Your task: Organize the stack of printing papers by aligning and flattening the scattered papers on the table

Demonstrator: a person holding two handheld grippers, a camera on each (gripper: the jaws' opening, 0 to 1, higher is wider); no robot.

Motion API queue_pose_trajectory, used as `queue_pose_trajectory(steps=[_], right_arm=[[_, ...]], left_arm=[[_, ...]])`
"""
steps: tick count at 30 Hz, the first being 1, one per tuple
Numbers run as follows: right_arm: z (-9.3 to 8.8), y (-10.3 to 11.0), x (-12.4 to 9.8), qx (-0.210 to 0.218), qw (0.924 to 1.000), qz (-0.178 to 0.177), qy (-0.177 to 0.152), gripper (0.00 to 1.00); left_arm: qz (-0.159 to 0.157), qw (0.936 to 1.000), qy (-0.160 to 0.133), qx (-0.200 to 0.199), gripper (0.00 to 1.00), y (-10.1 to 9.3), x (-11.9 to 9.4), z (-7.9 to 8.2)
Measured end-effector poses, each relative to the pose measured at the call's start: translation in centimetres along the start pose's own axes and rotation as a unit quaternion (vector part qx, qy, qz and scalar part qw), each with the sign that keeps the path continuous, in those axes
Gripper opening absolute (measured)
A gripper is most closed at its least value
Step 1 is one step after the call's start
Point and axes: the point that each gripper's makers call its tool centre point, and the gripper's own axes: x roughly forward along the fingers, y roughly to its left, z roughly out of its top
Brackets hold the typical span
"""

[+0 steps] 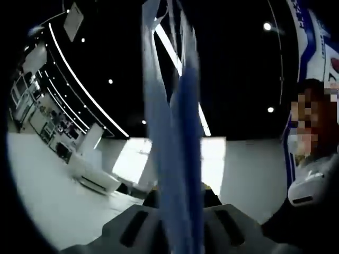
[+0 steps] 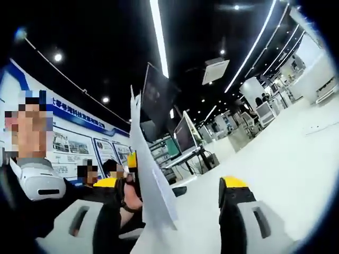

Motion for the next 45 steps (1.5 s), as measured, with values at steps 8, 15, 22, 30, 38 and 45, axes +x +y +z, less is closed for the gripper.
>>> queue_pose_trajectory(steps=[8, 15, 22, 30, 38, 45], right_arm=[[-0.6, 2.2, 1.1, 0.025, 0.9974, 0.059, -0.032, 0.76], [0.0, 4.3, 2.2, 0.005, 0.9939, 0.09, -0.064, 0.71], [2.2, 5.3, 2.4, 0.007, 0.9878, 0.111, -0.109, 0.45], [2.8, 4.1, 1.8, 0.02, 0.9865, 0.095, -0.132, 0.15], [3.1, 3.8, 1.5, 0.011, 0.9861, 0.08, -0.145, 0.0], [3.5, 4.1, 1.4, -0.01, 0.99, 0.062, -0.127, 0.0]], left_arm=[[-0.035, 0.9972, -0.061, -0.026, 0.06, -1.2, 1.3, 2.7], [-0.03, 0.9941, -0.099, -0.033, 0.06, -1.2, 1.8, 3.5], [0.004, 0.9906, -0.126, -0.054, 0.06, 0.5, 1.5, 3.1], [0.023, 0.992, -0.121, -0.028, 0.06, 1.0, 1.2, 2.8], [0.029, 0.9909, -0.128, -0.028, 0.06, 1.4, 0.9, 3.0], [0.05, 0.992, -0.116, -0.002, 0.07, 2.3, 0.4, 2.6]])
